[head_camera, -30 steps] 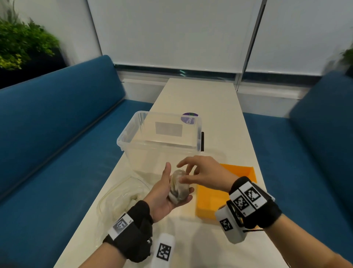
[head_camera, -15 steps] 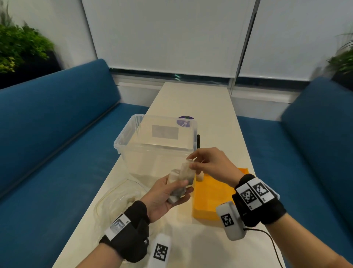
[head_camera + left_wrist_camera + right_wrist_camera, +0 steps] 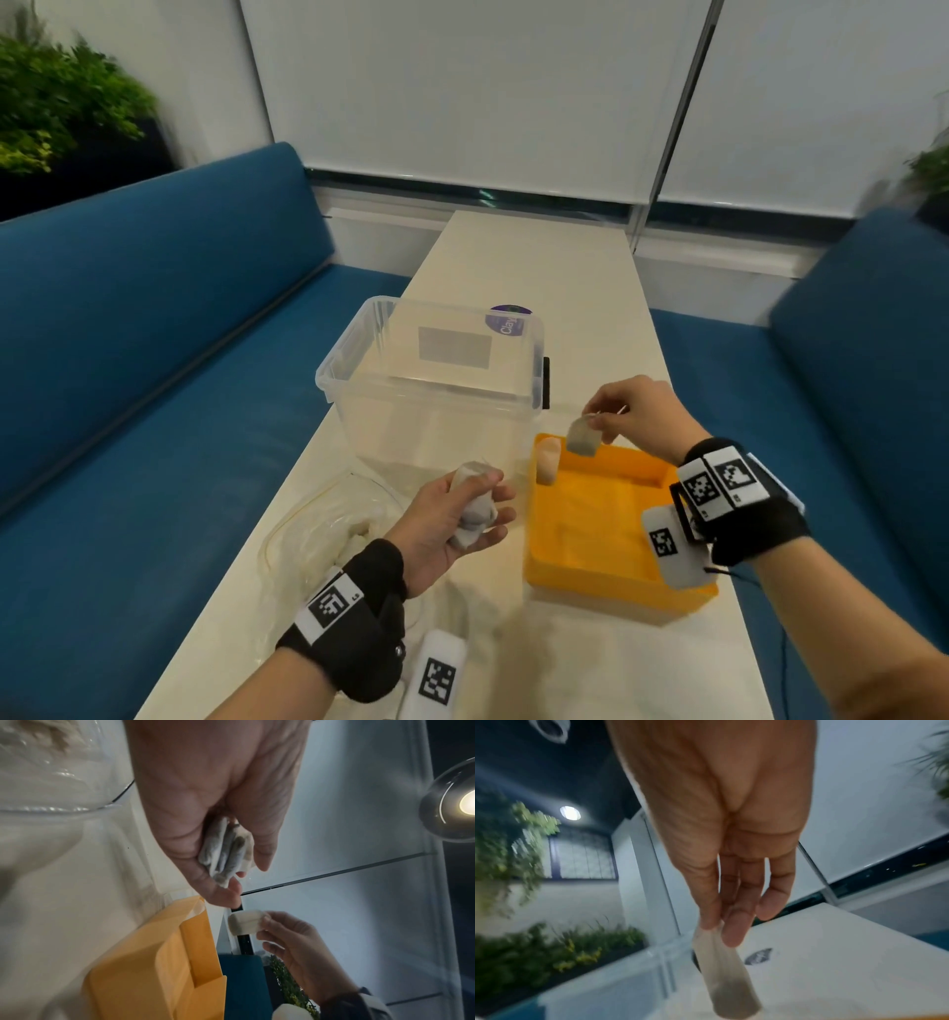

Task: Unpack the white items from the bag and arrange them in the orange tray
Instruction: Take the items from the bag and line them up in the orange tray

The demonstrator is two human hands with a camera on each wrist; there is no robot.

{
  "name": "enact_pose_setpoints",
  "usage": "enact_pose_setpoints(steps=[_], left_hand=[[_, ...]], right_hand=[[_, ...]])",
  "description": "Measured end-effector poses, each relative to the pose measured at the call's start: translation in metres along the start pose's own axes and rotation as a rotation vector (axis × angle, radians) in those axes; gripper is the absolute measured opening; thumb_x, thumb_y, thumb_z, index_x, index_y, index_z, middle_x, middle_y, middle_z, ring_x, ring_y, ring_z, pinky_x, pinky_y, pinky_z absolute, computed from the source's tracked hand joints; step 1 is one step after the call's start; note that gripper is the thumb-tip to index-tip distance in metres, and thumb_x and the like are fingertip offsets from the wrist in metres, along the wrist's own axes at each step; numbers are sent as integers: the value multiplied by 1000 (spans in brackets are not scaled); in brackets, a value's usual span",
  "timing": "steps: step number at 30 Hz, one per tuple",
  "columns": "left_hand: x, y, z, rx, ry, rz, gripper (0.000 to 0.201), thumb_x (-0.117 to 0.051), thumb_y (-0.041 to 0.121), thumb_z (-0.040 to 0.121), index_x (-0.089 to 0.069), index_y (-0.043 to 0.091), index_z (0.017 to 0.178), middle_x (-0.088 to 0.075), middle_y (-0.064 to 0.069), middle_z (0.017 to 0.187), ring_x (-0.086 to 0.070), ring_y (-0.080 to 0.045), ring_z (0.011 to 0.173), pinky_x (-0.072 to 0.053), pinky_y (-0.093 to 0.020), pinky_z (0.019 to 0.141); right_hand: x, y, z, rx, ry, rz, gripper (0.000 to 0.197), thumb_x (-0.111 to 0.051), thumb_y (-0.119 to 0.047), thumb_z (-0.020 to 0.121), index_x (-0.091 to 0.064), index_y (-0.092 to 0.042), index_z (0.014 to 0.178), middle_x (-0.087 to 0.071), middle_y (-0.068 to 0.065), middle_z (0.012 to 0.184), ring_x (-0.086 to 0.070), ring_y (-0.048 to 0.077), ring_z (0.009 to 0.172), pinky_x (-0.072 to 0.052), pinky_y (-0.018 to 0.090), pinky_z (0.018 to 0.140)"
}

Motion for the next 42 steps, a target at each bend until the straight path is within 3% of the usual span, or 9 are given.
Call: enact_pose_setpoints(steps=[4,10,12,18,28,33,36,39,42], left_hand=[[8,0,1,1,22,-13,37,-67,20,88,-60,3,120,-72,-11,101,-70,-22,84,-58,-30,68],[23,1,0,-11,52,-22,33,-66,19,88,-62,4,116,-72,-11,102,-70,-23,85,-58,-30,67],[27,1,-1,-14,62,-29,33,-67,19,87,-63,4,116,-72,-11,101,-70,-23,85,-58,-30,68],[34,2,-2,-18,84,-35,32,-66,18,88,-63,4,116,-71,-10,100,-70,-22,83,-59,-30,69],[33,-2,-1,4,107,-20,35,-68,21,86,-63,4,117,-72,-10,100,-70,-23,84,-57,-30,68],[24,-3,0,44,105,-38,47,-58,44,88,-63,7,116,-72,-12,108,-70,-23,88,-58,-32,69],[16,-2,1,84,70,-64,58,-43,56,92,-62,8,120,-72,-12,110,-70,-22,89,-59,-32,71],[5,-1,0,113,31,-67,68,-35,63,89,-61,9,122,-72,-11,112,-71,-22,91,-60,-31,71],[-5,-1,0,139,-6,-59,73,-30,66,88,-60,10,124,-72,-11,113,-71,-22,94,-60,-32,74]], right_hand=[[-26,35,17,-103,-61,-142,12,-61,-12,90,-69,-6,96,-71,10,84,-63,13,63,-52,22,70],[-76,56,22,-179,-317,-225,11,-65,-10,85,-71,-4,92,-68,6,67,-61,7,53,-49,14,59],[-81,61,29,-203,-286,-273,12,-63,-7,85,-71,-4,94,-65,4,66,-65,13,58,-53,20,64],[-78,64,43,-222,-133,-483,16,-55,-10,90,-66,-11,101,-64,11,103,-63,30,93,-53,36,82],[-69,60,48,-221,-33,-515,10,-50,-15,92,-57,-13,100,-62,10,102,-60,29,91,-49,40,88],[-45,50,35,-250,55,-407,13,-50,-17,91,-52,-9,101,-58,13,101,-58,32,88,-49,39,81],[-33,25,20,-177,77,-287,12,-53,-21,91,-59,-12,97,-60,10,98,-58,28,87,-50,36,78],[-34,-19,-1,3,20,-114,7,-58,-23,90,-64,-18,91,-63,0,84,-58,14,77,-48,23,69],[-45,-61,-22,139,-93,-8,16,-61,-32,89,-66,-22,101,-61,-6,83,-54,1,70,-44,14,65]])
Point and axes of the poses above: each hand's wrist, its own z-axis towards the middle knuckle, its own x-axis out of the back of the hand, y = z × x, the point moved 8 cm from there along z, towards the middle knuckle
